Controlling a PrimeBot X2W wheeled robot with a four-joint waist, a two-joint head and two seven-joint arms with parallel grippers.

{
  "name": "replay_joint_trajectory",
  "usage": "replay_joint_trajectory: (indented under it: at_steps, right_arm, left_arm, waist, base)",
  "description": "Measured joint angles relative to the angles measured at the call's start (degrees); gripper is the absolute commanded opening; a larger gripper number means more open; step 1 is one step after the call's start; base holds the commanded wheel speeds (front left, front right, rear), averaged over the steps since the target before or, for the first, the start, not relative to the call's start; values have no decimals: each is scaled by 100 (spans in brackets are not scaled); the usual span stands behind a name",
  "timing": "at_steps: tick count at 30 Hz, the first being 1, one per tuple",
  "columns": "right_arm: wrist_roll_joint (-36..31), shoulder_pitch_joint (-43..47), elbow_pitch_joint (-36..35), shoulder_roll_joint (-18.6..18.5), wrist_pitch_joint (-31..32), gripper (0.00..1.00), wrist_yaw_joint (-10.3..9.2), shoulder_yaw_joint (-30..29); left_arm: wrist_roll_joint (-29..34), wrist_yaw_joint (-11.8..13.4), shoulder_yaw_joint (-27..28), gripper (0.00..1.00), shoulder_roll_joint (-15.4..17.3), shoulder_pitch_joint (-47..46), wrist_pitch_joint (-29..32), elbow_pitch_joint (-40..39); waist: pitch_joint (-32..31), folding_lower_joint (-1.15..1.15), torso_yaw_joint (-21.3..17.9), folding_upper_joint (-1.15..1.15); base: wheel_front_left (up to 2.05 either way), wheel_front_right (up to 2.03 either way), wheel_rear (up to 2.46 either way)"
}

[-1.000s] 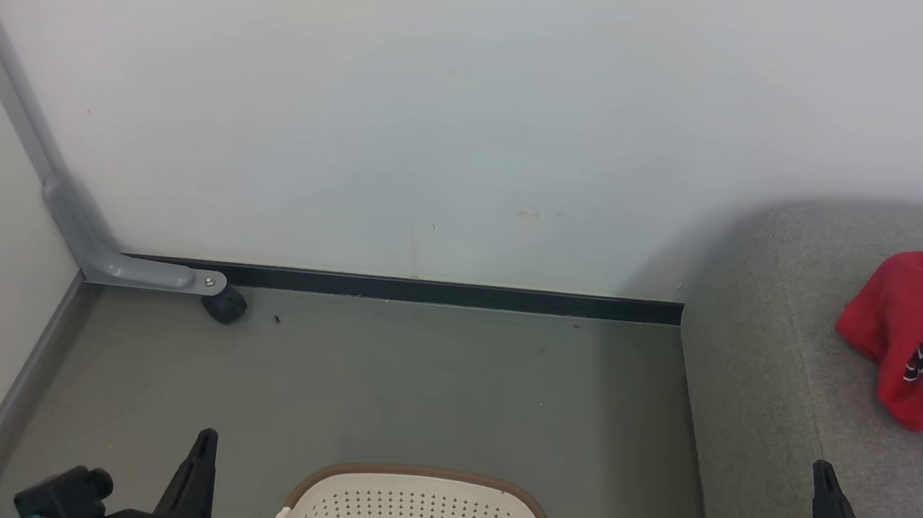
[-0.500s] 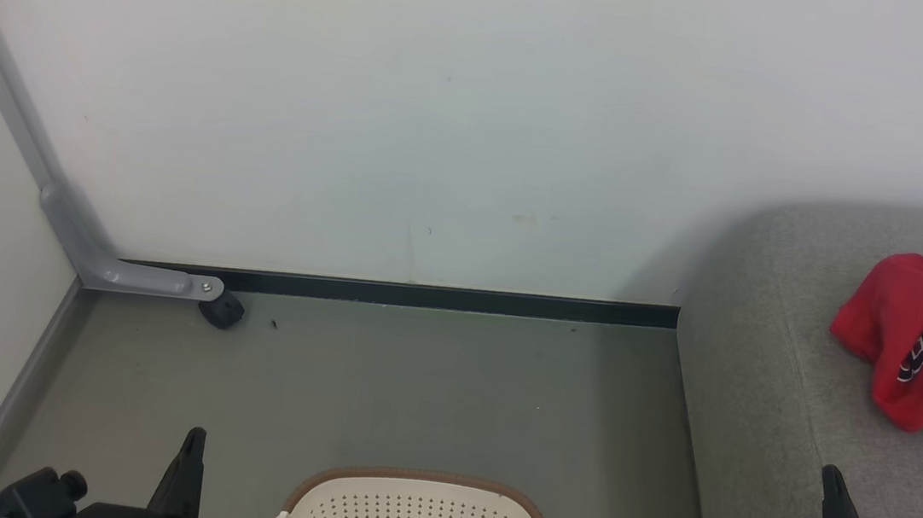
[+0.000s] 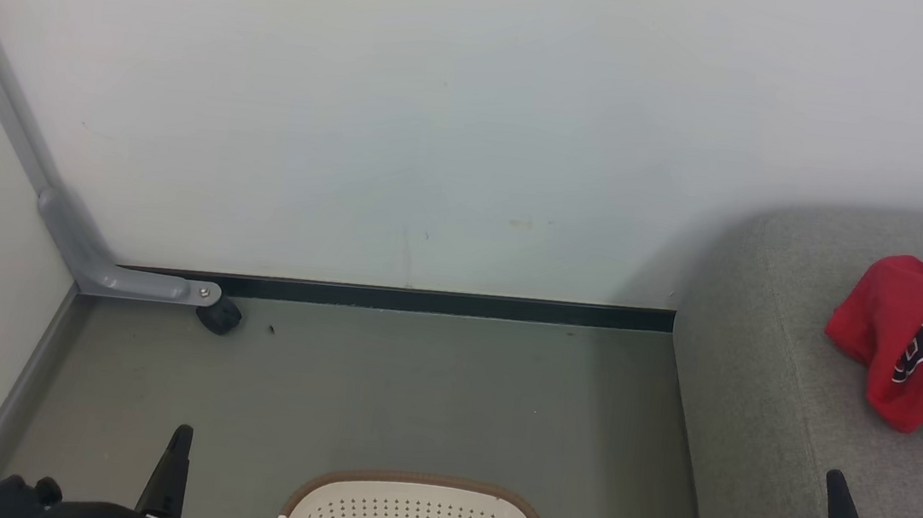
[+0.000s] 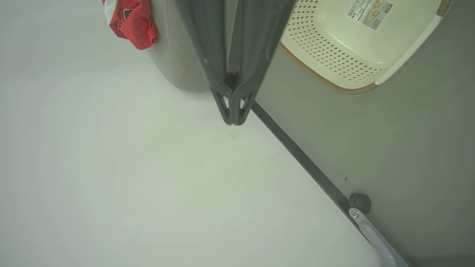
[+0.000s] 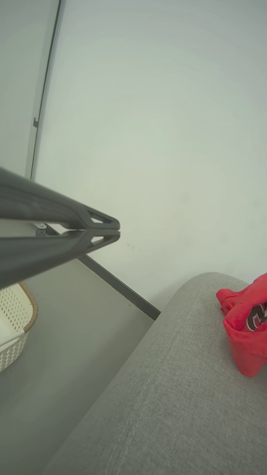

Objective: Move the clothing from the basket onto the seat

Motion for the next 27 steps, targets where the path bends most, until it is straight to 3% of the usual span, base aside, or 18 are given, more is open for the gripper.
replay_joint_trajectory:
  at_steps: [27]
  right_arm:
    - [1747,2,42,459,541,0,302,-720]
  left_arm:
    - [-1763,-352,678,0,-185,3,549,-37]
  waist:
    - [-86,0,-50,0]
  base:
    - [0,0,0]
